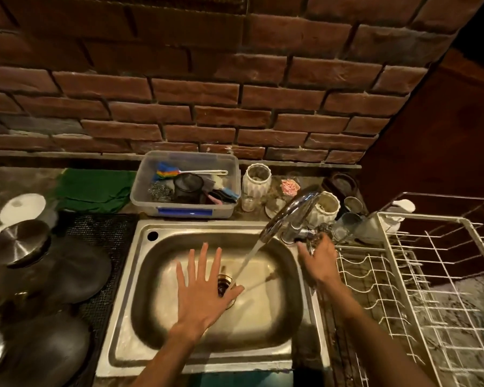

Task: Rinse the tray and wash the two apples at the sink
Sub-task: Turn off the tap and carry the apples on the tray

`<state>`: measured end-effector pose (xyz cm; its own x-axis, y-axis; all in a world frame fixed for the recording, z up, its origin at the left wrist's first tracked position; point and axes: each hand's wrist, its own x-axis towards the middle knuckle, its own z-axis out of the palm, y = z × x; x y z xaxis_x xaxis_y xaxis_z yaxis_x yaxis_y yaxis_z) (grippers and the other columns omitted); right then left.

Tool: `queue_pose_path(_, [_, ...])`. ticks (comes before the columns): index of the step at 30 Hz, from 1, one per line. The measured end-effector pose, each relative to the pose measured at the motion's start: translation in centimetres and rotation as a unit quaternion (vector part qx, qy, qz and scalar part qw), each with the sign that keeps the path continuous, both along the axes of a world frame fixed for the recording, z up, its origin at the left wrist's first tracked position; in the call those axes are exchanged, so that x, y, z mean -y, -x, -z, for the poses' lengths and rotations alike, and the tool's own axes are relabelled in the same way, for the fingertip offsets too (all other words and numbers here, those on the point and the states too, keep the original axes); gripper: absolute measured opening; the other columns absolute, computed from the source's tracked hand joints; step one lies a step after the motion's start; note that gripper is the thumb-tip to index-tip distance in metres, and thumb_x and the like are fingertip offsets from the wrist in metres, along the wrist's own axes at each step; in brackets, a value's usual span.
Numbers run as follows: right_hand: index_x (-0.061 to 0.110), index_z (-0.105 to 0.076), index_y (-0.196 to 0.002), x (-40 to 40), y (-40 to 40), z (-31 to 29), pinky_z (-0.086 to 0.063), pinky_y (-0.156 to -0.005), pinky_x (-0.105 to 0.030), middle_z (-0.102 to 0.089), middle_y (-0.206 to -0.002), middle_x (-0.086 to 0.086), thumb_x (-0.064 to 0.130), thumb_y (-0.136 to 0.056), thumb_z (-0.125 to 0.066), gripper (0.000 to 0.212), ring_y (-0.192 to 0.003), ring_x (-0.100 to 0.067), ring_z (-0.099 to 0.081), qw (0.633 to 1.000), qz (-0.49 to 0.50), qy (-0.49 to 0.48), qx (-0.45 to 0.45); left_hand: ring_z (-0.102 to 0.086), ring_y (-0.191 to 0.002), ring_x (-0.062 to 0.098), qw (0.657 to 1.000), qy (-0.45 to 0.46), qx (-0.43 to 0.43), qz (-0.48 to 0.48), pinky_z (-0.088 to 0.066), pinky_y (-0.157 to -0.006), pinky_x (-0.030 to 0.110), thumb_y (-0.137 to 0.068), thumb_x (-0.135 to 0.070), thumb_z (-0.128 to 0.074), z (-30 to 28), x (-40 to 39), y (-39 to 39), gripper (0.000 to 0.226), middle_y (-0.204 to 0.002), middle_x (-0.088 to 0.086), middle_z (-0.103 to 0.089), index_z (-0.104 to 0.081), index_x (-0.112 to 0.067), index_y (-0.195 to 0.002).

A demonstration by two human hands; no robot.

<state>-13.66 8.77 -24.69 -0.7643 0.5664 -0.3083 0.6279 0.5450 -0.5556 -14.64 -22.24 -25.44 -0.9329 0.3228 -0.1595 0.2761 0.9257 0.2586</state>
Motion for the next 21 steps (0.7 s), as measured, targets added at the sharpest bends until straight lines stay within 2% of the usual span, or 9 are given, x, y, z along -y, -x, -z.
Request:
queue_pose_path(3, [-0.003,-0.046,-0.131,-1.1,1.7,0.4,-0.044,-0.106,-0.045,-0.056,-0.133,-0.025,0.046,-0.093,-0.060,0.064,-0.122,-0.039,-0.055,0.997,0.054,0.050,-0.033,0.021,-0.153,0.029,1.000,0.003,0.008,0.004,0.001,-0.122,0.062,-0.072,-0.097,-0.018,0.8,0.0,0.2,0.106,-0.165,-0.001,0.026,0.022,-0.040,-0.152])
queue_pose_path(6, [0.007,-0.046,-0.129,-1.5,3.0,0.6,-0.052,-0.093,-0.047,-0.063,-0.123,-0.021,0.049,-0.097,-0.051,0.053,-0.101,-0.031,-0.062,0.976,0.129,0.174,-0.027,0.013,-0.154,0.032,1.000,0.014,0.013,-0.001,-0.002,-0.122,0.062,-0.070,-0.098,-0.019,1.4,0.0,0.6,0.111,-0.167,0.001,0.018,0.012,-0.035,-0.155])
queue_pose_path(9, [0.005,-0.050,-0.133,-1.8,4.3,1.3,-0.055,-0.071,-0.031,-0.064,-0.112,-0.020,0.039,-0.102,-0.046,0.046,-0.078,-0.021,-0.063,0.930,0.210,0.290,-0.080,0.018,-0.153,0.031,0.999,0.023,0.023,0.003,0.002,-0.122,0.061,-0.066,-0.100,-0.014,2.3,0.0,0.9,0.113,-0.165,0.000,0.025,0.021,-0.037,-0.153])
queue_pose_path(10, [0.003,-0.052,-0.133,-1.9,4.7,1.6,-0.057,-0.070,-0.029,-0.065,-0.114,-0.020,0.034,-0.104,-0.043,0.044,-0.081,-0.022,-0.064,0.923,0.229,0.296,-0.093,0.018,-0.153,0.030,0.999,0.024,0.026,0.005,0.003,-0.122,0.061,-0.065,-0.101,-0.013,2.6,0.0,0.9,0.113,-0.165,0.000,0.026,0.022,-0.037,-0.152])
queue_pose_path(12, [-0.001,-0.057,-0.129,-1.9,5.4,2.3,-0.059,-0.083,-0.039,-0.066,-0.121,-0.024,0.032,-0.106,-0.038,0.045,-0.096,-0.031,-0.068,0.932,0.250,0.246,-0.088,0.014,-0.154,0.031,0.999,0.018,0.029,0.003,0.000,-0.122,0.062,-0.065,-0.101,-0.015,3.0,0.0,0.8,0.115,-0.166,0.001,0.021,0.018,-0.036,-0.153])
queue_pose_path(13, [-0.003,-0.060,-0.125,-2.0,5.6,2.6,-0.055,-0.093,-0.047,-0.067,-0.120,-0.025,0.034,-0.106,-0.037,0.047,-0.104,-0.037,-0.066,0.942,0.252,0.206,-0.074,0.012,-0.154,0.031,0.999,0.013,0.033,-0.001,-0.001,-0.122,0.061,-0.065,-0.101,-0.017,3.3,0.0,0.7,0.115,-0.167,0.001,0.019,0.017,-0.037,-0.154])
queue_pose_path(15, [-0.004,-0.062,-0.122,-2.0,5.7,3.1,-0.049,-0.101,-0.052,-0.068,-0.117,-0.026,0.036,-0.105,-0.038,0.049,-0.110,-0.041,-0.064,0.949,0.259,0.165,-0.070,0.013,-0.154,0.030,0.999,0.007,0.045,-0.011,0.000,-0.122,0.060,-0.065,-0.101,-0.016,3.8,0.0,0.5,0.114,-0.166,-0.002,0.023,0.027,-0.039,-0.151])
queue_pose_path(17, [-0.002,-0.063,-0.121,-2.0,5.7,3.3,-0.050,-0.100,-0.051,-0.069,-0.108,-0.023,0.037,-0.104,-0.039,0.049,-0.103,-0.036,-0.065,0.946,0.263,0.173,-0.079,0.017,-0.153,0.029,0.998,0.007,0.053,-0.016,0.002,-0.123,0.059,-0.067,-0.100,-0.011,4.1,-0.1,0.5,0.110,-0.164,-0.005,0.028,0.036,-0.040,-0.146])
queue_pose_path(21, [0.001,-0.064,-0.117,-2.1,5.7,3.6,-0.051,-0.091,-0.046,-0.063,-0.080,-0.009,0.038,-0.104,-0.041,0.046,-0.083,-0.026,-0.059,0.932,0.281,0.214,-0.085,0.025,-0.151,0.027,0.998,0.011,0.069,-0.008,0.008,-0.122,0.058,-0.066,-0.100,-0.007,4.0,-0.2,0.5,0.109,-0.160,-0.007,0.036,0.037,-0.039,-0.144])
